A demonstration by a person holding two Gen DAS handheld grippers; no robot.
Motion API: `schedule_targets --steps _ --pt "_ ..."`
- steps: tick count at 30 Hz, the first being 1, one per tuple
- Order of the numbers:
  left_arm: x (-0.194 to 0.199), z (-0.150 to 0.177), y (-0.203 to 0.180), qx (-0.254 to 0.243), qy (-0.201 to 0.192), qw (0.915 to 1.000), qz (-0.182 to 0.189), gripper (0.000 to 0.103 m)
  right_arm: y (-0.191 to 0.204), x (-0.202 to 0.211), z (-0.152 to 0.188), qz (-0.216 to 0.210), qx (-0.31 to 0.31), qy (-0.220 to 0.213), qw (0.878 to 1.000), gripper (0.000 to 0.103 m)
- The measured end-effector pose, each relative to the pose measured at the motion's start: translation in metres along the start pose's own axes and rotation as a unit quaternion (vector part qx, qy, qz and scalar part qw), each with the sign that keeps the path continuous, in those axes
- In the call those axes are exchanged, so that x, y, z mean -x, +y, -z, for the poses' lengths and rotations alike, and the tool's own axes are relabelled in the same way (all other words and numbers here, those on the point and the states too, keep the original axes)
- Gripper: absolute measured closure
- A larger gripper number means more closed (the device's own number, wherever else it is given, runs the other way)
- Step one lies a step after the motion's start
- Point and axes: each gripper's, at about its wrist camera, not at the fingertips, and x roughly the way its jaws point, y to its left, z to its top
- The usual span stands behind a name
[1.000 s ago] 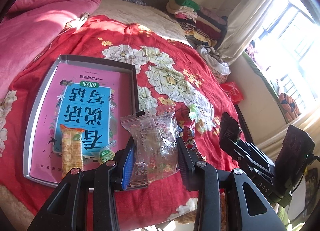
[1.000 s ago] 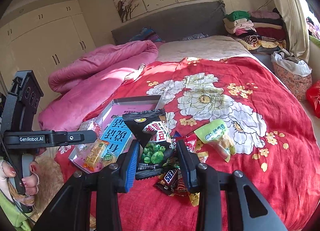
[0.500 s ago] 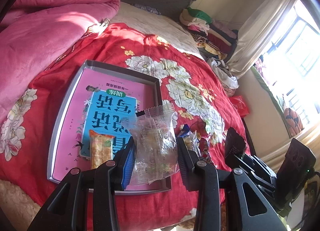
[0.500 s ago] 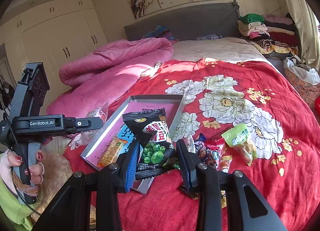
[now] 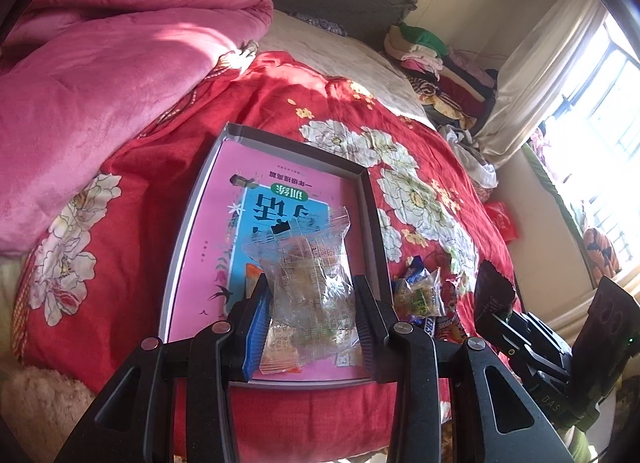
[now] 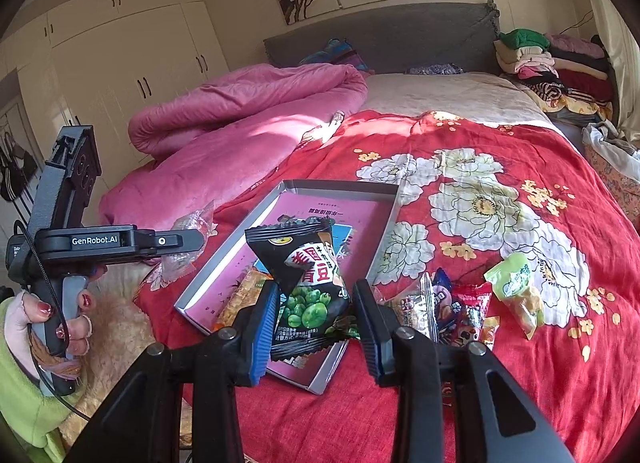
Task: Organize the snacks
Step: 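Carry the cracker bag with the left tool while the right carries the pea packet over the tray, then lower and release the cracker bag in the tray with the left tool while the right releases the pea packet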
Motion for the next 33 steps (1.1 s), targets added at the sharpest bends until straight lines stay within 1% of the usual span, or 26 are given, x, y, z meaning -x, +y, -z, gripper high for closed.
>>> schedule_targets --steps 8,12,24,33 --pt "-0.003 -0.001 0.022 0.002 0.005 0.9999 -0.014 0.063 0.012 -0.015 -0.001 -0.003 0.008 0.015 1.0 0.065" --pt "-0.006 -0.002 0.029 0.007 0.009 0.9998 -0.013 0.063 0.016 -0.022 -0.002 -0.002 0.011 0.02 1.0 0.065" --pt "-0.017 0.001 0.037 0.003 0.023 0.9994 -0.024 0.063 0.028 -0.041 0.001 -0.001 0.022 0.041 0.999 0.065" --pt "-0.031 0.005 0.043 -0.001 0.036 0.9987 -0.037 0.063 0.03 -0.063 0.014 -0.002 0.02 0.075 0.997 0.065"
